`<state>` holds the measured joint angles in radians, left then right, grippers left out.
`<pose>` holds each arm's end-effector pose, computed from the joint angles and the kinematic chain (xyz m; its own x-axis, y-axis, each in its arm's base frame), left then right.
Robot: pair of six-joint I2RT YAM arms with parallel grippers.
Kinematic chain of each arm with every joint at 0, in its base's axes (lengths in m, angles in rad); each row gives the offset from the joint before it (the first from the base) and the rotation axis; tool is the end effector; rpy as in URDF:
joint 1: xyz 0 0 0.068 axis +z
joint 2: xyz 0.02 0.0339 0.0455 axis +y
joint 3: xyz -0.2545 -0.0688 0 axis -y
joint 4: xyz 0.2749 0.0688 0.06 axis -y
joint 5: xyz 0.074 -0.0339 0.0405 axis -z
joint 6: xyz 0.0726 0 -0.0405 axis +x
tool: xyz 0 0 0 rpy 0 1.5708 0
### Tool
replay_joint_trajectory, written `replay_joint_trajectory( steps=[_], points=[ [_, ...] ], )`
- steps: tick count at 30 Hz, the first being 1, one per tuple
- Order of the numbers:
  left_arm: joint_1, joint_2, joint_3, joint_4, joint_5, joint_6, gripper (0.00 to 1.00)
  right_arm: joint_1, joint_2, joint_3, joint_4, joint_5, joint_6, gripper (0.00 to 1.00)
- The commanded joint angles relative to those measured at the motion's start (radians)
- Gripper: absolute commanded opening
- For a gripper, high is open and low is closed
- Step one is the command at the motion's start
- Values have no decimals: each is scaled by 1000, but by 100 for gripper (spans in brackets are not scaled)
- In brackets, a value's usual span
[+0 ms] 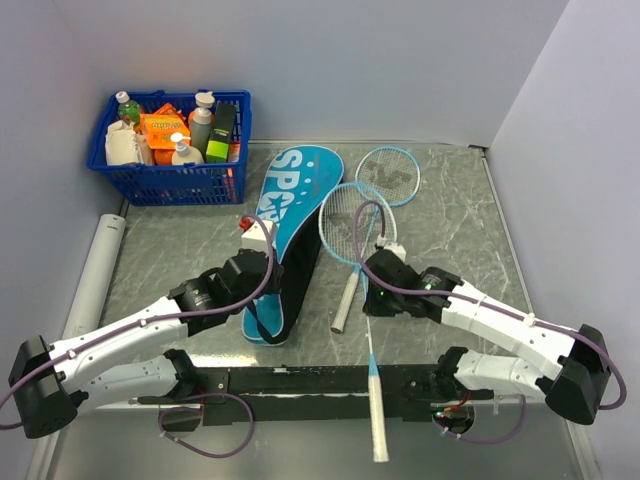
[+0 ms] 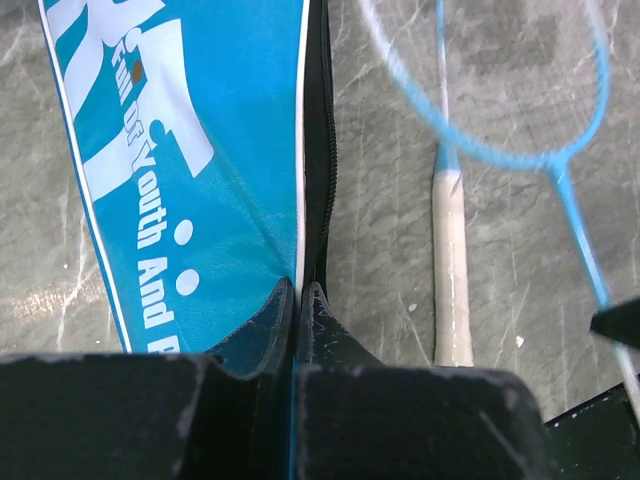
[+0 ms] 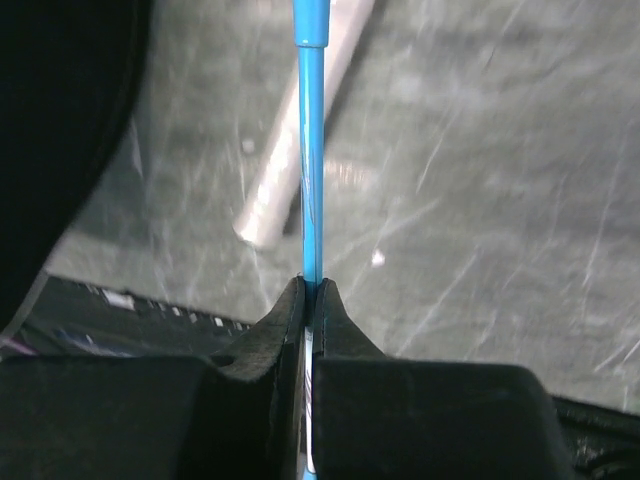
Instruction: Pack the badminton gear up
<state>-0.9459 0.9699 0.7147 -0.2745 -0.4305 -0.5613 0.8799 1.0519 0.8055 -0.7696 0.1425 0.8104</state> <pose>0.1872 -0.2078 0.2414 -0.5304 -0.0915 -0.8428 0.2882 0.9155 -0.2808 0.1684 0.1875 0.2016 -0.8915 0.0473 -0.4505 -0.1005 0.9491 0.2985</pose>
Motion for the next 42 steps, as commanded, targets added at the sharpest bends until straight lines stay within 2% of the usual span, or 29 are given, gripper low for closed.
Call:
replay_joint_trajectory(
  steps=[1, 10, 16, 25, 29, 34, 42],
  points=[
    [6, 0, 65, 49, -31, 12, 1, 80, -12, -22, -59, 37, 93, 0],
    [6, 4, 85, 47, -14, 20, 1, 188, 28, -34, -41, 45, 165, 0],
    [6, 15, 60, 44, 1, 14, 1, 194, 160, 33, 65, -6, 124, 0],
    [6, -2, 6, 69, 50, -6, 1, 189, 402, 231, 179, -89, 35, 0],
    [4, -20, -27, 83, 64, -17, 1, 119, 467, 261, 234, -127, 9, 0],
    [6, -45, -63, 106, 111, -32, 1, 12, 552, 270, 391, -199, -39, 0],
    [-4, -51, -113, 144, 180, -55, 1, -93, 746, 442, 544, -279, -73, 0]
  ],
)
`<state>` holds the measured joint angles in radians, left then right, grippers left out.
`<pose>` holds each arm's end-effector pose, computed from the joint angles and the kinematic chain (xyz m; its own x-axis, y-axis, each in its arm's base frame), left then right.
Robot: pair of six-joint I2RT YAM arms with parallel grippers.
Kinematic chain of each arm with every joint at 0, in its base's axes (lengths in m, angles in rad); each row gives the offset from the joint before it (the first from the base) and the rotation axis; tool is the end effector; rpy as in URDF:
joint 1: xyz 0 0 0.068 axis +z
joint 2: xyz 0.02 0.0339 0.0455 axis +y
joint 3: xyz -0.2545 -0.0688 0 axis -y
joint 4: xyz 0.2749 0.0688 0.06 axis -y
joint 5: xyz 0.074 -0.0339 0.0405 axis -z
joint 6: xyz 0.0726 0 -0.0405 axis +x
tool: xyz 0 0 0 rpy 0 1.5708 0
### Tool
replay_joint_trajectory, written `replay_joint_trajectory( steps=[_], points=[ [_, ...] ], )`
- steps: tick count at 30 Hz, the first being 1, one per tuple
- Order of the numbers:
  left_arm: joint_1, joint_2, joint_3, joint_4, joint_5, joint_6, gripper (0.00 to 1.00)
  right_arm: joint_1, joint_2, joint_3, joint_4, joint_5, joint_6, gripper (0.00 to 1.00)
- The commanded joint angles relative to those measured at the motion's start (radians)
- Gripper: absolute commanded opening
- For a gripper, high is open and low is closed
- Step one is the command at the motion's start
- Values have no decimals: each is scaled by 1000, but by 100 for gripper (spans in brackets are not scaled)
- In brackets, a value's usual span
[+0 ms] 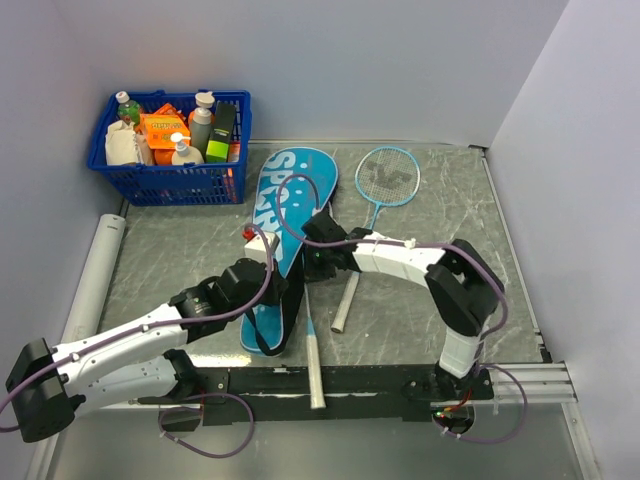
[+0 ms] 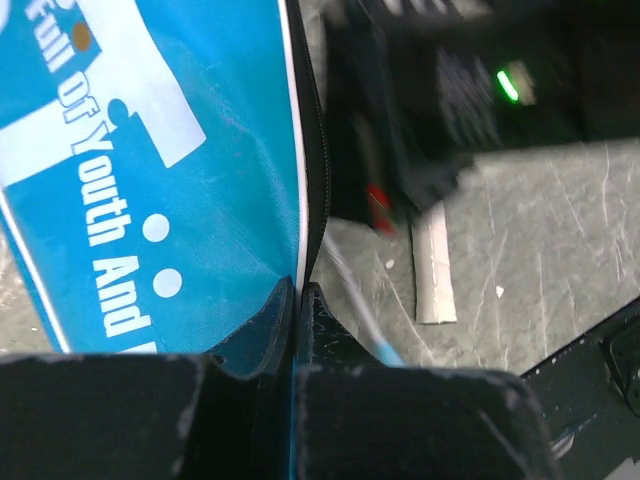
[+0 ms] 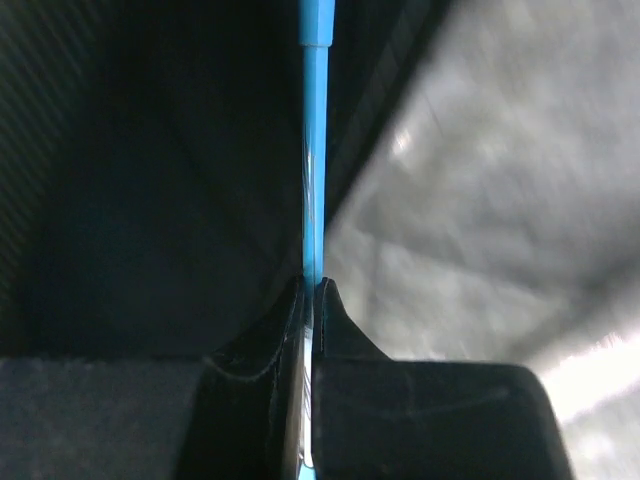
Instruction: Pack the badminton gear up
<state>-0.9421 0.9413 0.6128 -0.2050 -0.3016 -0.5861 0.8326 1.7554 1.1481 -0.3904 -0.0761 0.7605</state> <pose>0.1781 -0.2082 0.2144 -0.5931 -0.0824 -0.8009 0.3527 0.8677 -0.3504 0.2692 0.3041 0.1331 -0.9372 -0.0088 -0.3488 -0.1647 0.8924 0.4200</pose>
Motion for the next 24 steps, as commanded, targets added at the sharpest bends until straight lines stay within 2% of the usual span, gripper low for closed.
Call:
replay_joint_trajectory(
  steps=[1, 5, 11, 12, 14, 15, 18, 20, 24],
  points=[
    [-9, -24, -18, 76, 55, -29, 1, -58, 71, 111, 179, -66, -18, 0],
    [-11, -30, -39, 81, 64, -32, 1, -101, 121, 194, 226, -36, -13, 0],
    [-14, -19, -36, 87, 68, -31, 1, -135, 219, 321, 255, -76, -20, 0],
    [-14, -13, -35, 87, 67, -27, 1, -135, 223, 322, 271, -76, -23, 2],
    [-14, 2, -33, 96, 67, -26, 1, -135, 211, 292, 291, -77, -32, 18],
    [-14, 7, -33, 102, 68, -26, 1, -135, 190, 277, 306, -85, -39, 31],
    [-14, 34, -31, 122, 67, -24, 1, -133, 127, 207, 288, -91, -62, 47],
    [-14, 45, -27, 127, 61, -21, 1, -129, 57, 138, 271, -74, -81, 53],
    [-12, 56, -16, 125, 44, -12, 1, -119, -91, -15, 197, -7, -124, 60]
  ],
)
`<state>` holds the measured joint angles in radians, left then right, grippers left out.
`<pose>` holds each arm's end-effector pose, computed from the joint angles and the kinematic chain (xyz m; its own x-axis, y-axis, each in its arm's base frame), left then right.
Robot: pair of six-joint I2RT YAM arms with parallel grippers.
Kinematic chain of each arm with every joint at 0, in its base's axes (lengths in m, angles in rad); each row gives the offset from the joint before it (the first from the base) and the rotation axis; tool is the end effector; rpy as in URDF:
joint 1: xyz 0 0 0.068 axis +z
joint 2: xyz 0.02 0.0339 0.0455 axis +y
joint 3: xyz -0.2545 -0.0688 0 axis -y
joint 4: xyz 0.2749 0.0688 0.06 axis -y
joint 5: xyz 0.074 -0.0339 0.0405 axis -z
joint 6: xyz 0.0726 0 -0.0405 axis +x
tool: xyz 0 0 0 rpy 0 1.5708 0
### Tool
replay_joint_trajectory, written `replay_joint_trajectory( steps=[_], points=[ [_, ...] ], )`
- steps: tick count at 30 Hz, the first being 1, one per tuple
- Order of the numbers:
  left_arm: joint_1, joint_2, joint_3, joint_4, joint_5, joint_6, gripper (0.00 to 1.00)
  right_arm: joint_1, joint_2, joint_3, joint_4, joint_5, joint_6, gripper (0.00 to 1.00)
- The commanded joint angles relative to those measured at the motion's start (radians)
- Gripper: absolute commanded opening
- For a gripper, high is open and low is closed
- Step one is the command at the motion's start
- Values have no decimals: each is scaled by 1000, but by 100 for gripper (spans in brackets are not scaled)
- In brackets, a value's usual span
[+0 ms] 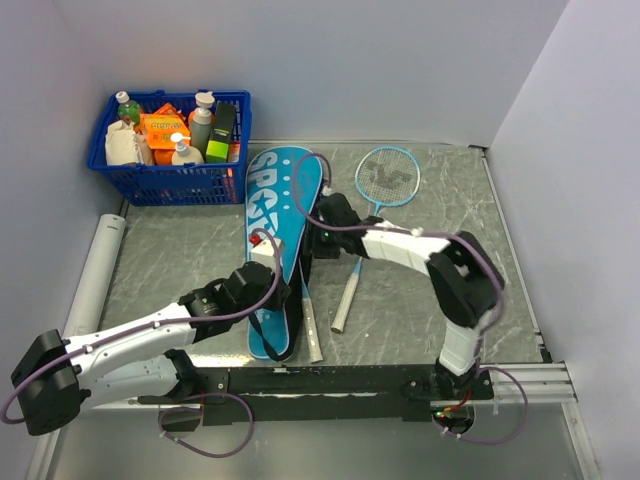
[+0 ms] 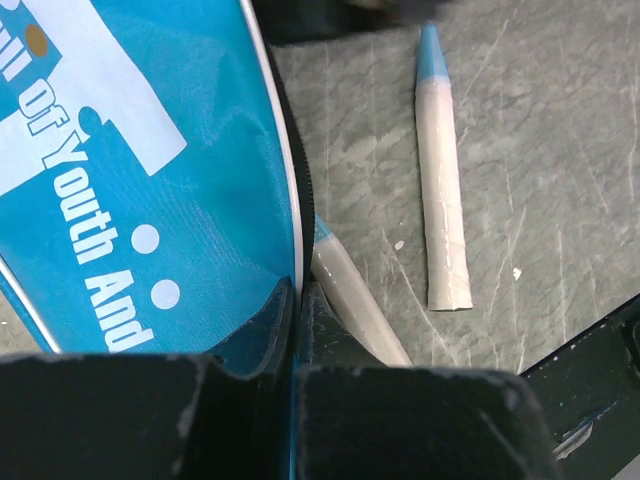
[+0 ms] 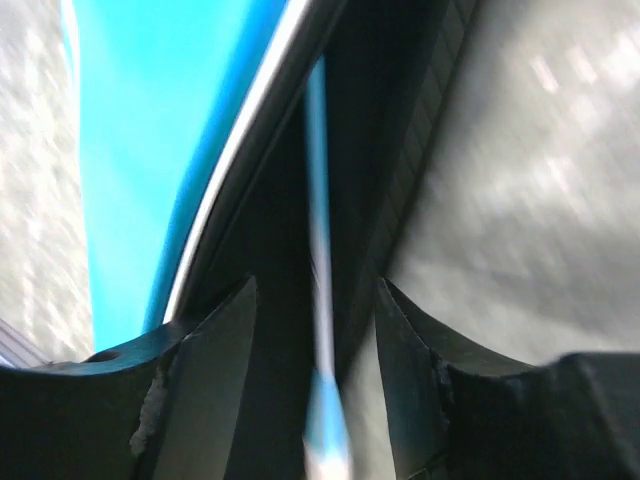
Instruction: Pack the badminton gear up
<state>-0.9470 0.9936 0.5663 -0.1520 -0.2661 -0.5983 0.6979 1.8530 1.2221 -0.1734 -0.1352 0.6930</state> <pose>0.1771 -0.2134 0.1886 -0.6329 -0.0509 -0.7726 0.3607 0.8635 -0.3524 0.3381 0.2963 0.1391 -0.8772 0.0905 -0.4716 -0.1924 0.8336 0.5178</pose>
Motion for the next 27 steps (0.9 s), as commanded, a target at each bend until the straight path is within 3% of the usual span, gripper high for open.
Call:
replay_joint_trajectory(
  steps=[1, 5, 11, 15, 27],
  points=[
    [-7, 4, 36, 72, 1, 5, 1, 17, -219, -116, -56, 62, -64, 60],
    [-6, -6, 47, 63, -18, 12, 1, 64, -409, -252, -109, 117, -72, 62],
    [-6, -13, 52, 49, -33, 14, 1, 153, -558, -404, -118, 75, 0, 63],
    [-6, -23, 44, 51, -35, 6, 1, 253, -574, -452, -78, 77, 62, 63],
    [-6, -47, 24, 43, -35, -6, 1, 341, -469, -521, 48, 54, 164, 63]
  ],
)
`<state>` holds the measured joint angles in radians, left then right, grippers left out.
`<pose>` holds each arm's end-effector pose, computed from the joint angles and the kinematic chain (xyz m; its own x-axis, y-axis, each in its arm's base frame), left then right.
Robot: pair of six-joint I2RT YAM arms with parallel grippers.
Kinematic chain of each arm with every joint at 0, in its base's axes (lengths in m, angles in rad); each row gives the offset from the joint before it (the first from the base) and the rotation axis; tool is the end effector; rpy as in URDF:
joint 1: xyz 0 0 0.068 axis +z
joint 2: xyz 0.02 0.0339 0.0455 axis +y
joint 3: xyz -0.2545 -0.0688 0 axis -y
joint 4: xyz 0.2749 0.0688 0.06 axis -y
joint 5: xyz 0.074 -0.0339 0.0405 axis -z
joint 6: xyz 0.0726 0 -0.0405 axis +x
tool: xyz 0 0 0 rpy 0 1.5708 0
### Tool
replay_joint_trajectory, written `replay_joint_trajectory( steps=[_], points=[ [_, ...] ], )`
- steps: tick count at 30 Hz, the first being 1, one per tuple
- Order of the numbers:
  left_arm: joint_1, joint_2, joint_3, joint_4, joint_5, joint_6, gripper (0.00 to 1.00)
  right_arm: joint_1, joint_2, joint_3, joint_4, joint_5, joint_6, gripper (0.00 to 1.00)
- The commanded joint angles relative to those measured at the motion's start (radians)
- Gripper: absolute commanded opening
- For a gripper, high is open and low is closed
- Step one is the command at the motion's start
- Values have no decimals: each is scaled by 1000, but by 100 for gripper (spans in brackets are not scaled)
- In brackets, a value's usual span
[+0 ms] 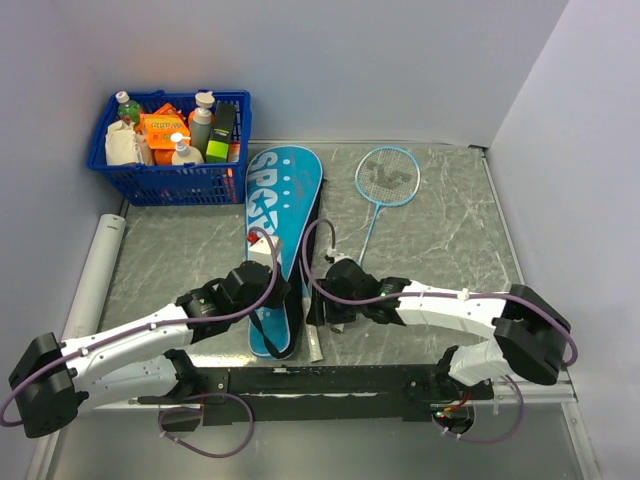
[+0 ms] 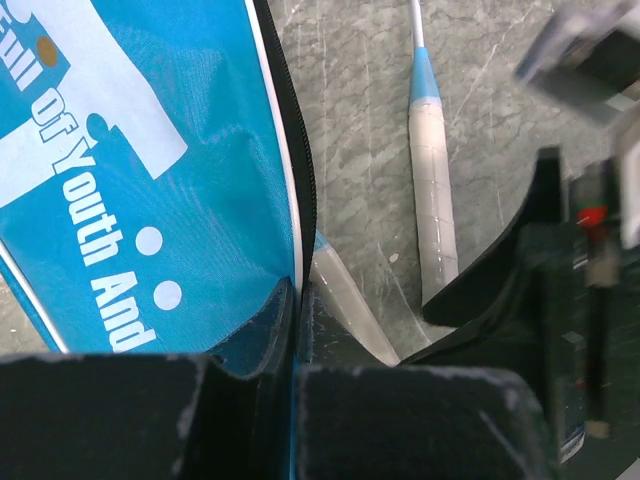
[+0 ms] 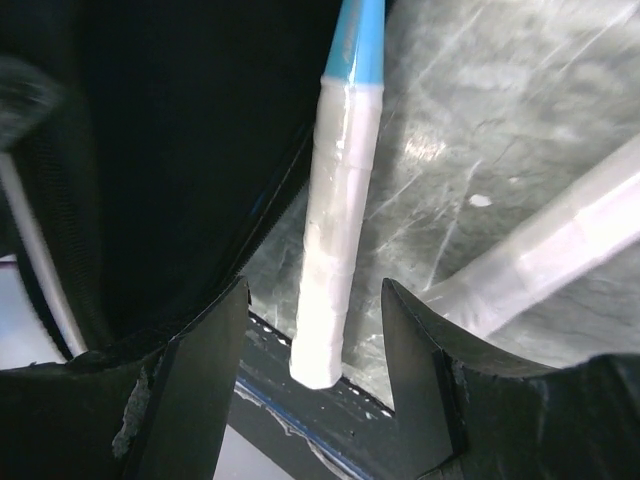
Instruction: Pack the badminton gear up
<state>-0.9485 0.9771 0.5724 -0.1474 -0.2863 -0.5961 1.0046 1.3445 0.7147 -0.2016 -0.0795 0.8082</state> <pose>0.1777 -0.2125 0.1960 -0.6119 -0.0710 -0.7877 0.3574 0.8637 -0.3554 0.1663 0.2723 0.1399 -0.9028 -0.0768 -0.4231 -0.3144 0.7891 0.5278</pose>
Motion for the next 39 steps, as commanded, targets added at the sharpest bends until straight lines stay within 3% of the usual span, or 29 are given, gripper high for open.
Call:
replay_joint_trajectory(
  steps=[1, 12, 20, 30, 39],
  points=[
    [-4, -31, 18, 39, -16, -8, 1, 37, 47, -15, 88, -2, 55, 63],
    [-4, -46, 4, 39, -16, -7, 1, 88, 113, -8, 70, 46, 88, 61],
    [-4, -46, 4, 40, -14, -7, 1, 97, 169, -6, 87, 44, 103, 54],
    [-4, -38, -6, 52, -1, -8, 1, 95, 173, 44, 51, 69, 80, 15],
    [-10, -38, -74, 121, 71, -42, 1, 19, 177, 166, 30, 47, 23, 6]
  ],
)
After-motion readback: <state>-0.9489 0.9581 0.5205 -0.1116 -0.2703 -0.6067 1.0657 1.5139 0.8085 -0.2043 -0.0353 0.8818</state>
